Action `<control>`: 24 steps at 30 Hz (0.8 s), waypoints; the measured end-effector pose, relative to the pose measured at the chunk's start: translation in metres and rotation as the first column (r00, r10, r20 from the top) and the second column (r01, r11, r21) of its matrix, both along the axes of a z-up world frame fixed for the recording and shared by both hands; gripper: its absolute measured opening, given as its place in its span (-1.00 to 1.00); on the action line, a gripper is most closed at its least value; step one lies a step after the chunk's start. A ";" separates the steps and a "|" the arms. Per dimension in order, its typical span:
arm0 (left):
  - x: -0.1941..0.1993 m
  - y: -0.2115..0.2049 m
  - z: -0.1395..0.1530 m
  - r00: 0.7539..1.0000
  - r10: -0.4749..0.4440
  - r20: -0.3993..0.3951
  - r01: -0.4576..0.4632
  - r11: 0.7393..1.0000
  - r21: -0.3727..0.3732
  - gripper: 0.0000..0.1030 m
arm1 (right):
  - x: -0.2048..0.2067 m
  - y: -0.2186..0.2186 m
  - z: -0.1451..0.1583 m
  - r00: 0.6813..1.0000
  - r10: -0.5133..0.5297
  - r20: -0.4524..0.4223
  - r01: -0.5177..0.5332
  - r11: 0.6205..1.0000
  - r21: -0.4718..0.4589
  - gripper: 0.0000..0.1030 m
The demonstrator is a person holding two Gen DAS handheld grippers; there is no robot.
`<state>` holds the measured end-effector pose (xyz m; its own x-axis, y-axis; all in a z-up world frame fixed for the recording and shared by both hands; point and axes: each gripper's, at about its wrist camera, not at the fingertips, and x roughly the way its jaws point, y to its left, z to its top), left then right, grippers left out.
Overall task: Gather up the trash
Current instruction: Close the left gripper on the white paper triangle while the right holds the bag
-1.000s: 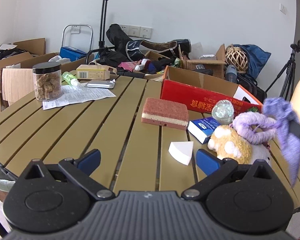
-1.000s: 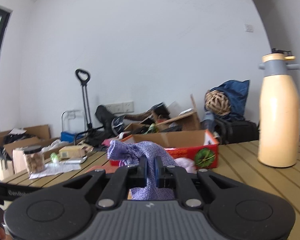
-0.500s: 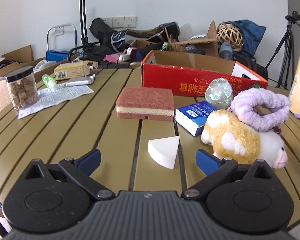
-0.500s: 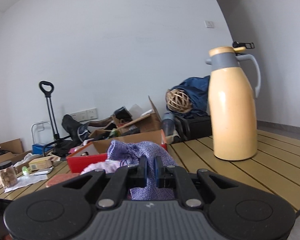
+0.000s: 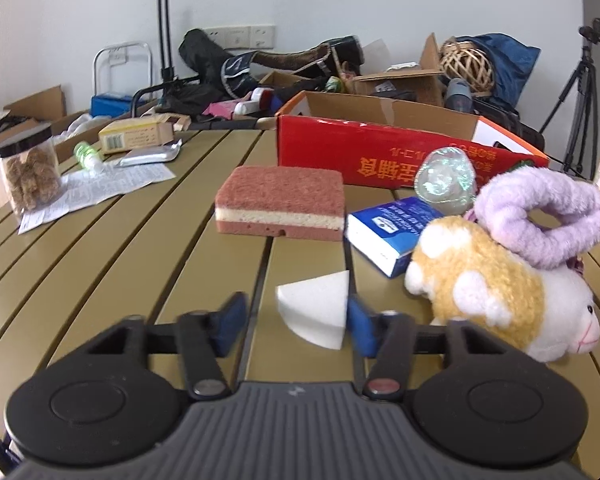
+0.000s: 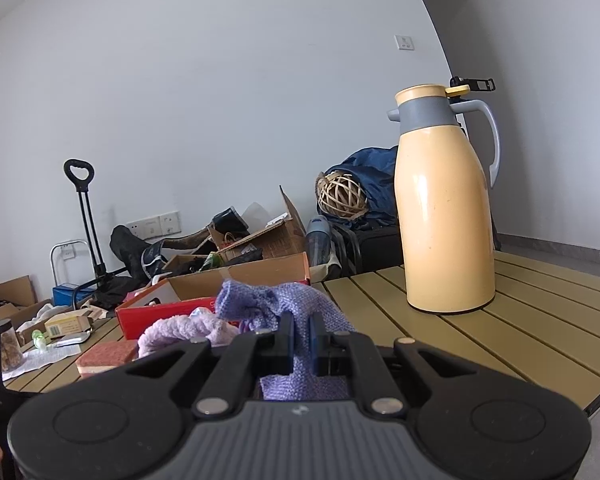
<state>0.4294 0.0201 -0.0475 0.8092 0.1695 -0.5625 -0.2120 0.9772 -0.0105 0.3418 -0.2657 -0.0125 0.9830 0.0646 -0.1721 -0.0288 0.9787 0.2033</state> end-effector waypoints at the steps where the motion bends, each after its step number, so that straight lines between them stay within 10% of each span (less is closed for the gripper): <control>1: -0.001 -0.001 0.000 1.000 -0.007 0.007 0.007 1.000 0.003 -0.33 | 0.000 0.001 0.000 1.000 0.001 0.000 -0.001 1.000 -0.001 -0.87; 24: -0.035 -0.004 0.032 0.991 -0.080 0.109 0.088 0.993 -0.073 -0.39 | -0.004 0.010 0.004 0.999 0.049 -0.004 -0.049 0.999 0.001 -0.87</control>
<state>0.3947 0.0163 -0.0155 0.8744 0.0573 -0.4819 -0.1225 0.9869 -0.1050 0.3378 -0.2559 -0.0081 0.9779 0.1124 -0.1763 -0.0754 0.9760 0.2044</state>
